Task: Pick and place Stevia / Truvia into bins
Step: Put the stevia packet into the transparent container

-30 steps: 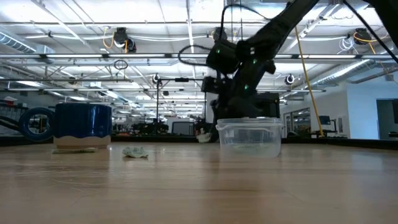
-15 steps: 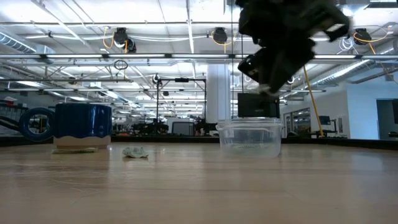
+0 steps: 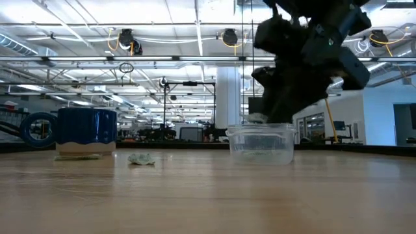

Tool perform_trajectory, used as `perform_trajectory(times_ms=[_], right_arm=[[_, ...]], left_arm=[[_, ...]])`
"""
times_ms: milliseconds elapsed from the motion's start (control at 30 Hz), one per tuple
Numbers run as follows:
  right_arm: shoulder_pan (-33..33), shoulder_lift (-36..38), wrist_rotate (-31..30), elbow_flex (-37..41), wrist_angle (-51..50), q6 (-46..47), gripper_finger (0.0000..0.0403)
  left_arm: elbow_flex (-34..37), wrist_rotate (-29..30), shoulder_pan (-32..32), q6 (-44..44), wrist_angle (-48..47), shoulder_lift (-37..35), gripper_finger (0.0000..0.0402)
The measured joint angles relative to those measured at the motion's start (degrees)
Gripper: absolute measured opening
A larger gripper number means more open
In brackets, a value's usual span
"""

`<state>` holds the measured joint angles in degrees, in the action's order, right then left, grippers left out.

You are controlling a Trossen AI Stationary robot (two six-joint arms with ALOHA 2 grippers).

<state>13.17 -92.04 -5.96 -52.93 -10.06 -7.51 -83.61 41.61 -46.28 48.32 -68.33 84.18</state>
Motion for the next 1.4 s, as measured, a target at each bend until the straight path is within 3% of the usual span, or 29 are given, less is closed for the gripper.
perform_trajectory(times_ms=[367,433,533,833,1267,1400], right_arm=[[-4.4,-0.1,0.3,3.1,1.8,1.3,0.0126],[-5.2,-0.1,3.3,3.1,2.9,0.4,0.0130],[-6.1,-0.1,6.5,3.1,3.6,-0.7,0.0145],[-6.7,1.4,6.1,2.5,5.5,-3.6,0.0193],[-4.1,18.5,5.8,-0.4,5.0,-3.7,0.0188],[-4.1,23.8,5.8,-0.4,5.1,-3.1,0.0188]], left_arm=[[0.0,0.0,0.0,-1.6,1.3,0.0,0.0058],[0.0,0.0,0.0,-1.7,1.3,0.0,0.0058],[0.0,0.0,0.0,-2.8,1.3,0.0,0.0058],[1.8,1.1,1.1,-2.6,2.5,0.0,0.0058],[16.6,1.6,11.0,-1.5,4.4,0.1,0.0058],[18.9,-2.9,15.2,-1.8,11.0,0.1,0.0058]])
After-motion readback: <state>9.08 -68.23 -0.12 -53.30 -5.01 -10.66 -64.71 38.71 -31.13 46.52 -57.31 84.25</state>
